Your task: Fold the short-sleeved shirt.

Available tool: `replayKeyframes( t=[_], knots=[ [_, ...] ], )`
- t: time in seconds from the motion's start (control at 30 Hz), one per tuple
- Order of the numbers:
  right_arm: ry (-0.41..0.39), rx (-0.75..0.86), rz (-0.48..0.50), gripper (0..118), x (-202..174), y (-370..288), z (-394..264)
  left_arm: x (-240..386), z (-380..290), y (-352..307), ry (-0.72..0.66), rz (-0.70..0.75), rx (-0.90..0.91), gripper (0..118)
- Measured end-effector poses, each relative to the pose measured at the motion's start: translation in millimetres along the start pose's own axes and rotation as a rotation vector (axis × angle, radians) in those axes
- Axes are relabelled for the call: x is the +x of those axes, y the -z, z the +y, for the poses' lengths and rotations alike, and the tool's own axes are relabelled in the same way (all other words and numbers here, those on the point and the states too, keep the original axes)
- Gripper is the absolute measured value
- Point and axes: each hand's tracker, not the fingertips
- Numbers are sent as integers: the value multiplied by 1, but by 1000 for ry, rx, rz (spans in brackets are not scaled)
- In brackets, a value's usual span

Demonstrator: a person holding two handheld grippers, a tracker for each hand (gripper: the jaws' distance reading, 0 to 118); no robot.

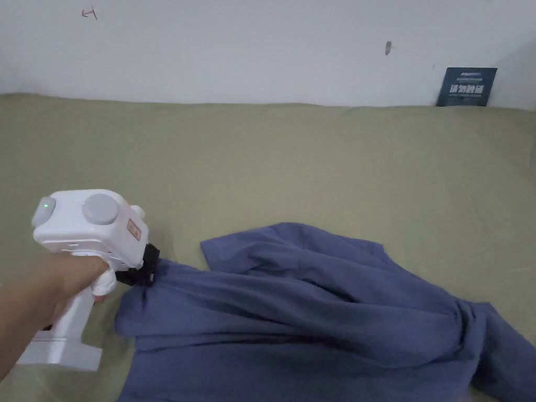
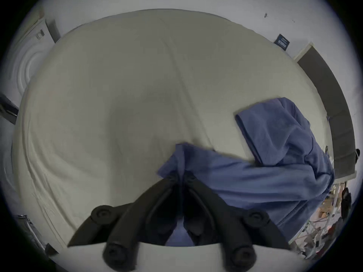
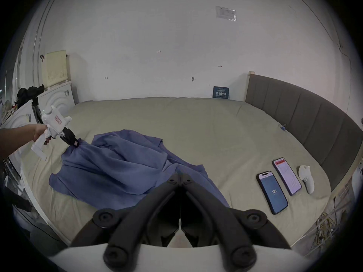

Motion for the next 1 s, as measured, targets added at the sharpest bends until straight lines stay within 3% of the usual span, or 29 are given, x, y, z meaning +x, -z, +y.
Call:
replayKeyframes(
  t=[0.2, 0.23, 0.27, 0.33, 0.37, 0.57, 0.6, 0.63, 0.7, 0.73, 0.77, 0.87, 1.0],
  knots=[
    [23, -68, 14, 0, 6, 21, 21, -8, -3, 0, 0, -23, 11, 5],
    [30, -121, 43, 6, 8, 32, 26, -8, -3, 1, -3, -30, 10, 5],
    [48, -203, 76, 27, 12, 48, 34, -9, -3, 2, -7, -36, 12, 5],
    [93, -315, 111, 106, 13, 77, 42, -10, -3, 3, -14, -39, 15, 5],
    [111, -401, 169, 112, 12, 94, 44, -9, -4, 3, -18, -41, 15, 5],
    [116, -552, 112, 106, 3, 154, 51, -13, -5, 4, -28, -55, 26, 5],
    [132, -577, 74, 94, 3, 160, 51, -14, -5, 4, -30, -58, 31, 5],
    [137, -595, 52, 52, 3, 166, 51, -14, -6, 4, -33, -62, 33, 5],
    [123, -632, 50, 26, 5, 171, 50, -16, -7, 3, -44, -71, 34, 5],
    [147, -632, 82, 8, 4, 170, 50, -17, -7, 3, -74, -82, 20, 5],
    [167, -600, 92, 8, 1, 166, 52, -18, -8, 0, -103, -91, 24, 5],
    [42, -487, 98, 7, -11, 148, 63, -19, -11, -14, -79, -98, 104, 5],
    [-11, -391, 131, 7, -22, 125, 84, -22, -8, -44, -61, -141, 184, 5]
  ],
)
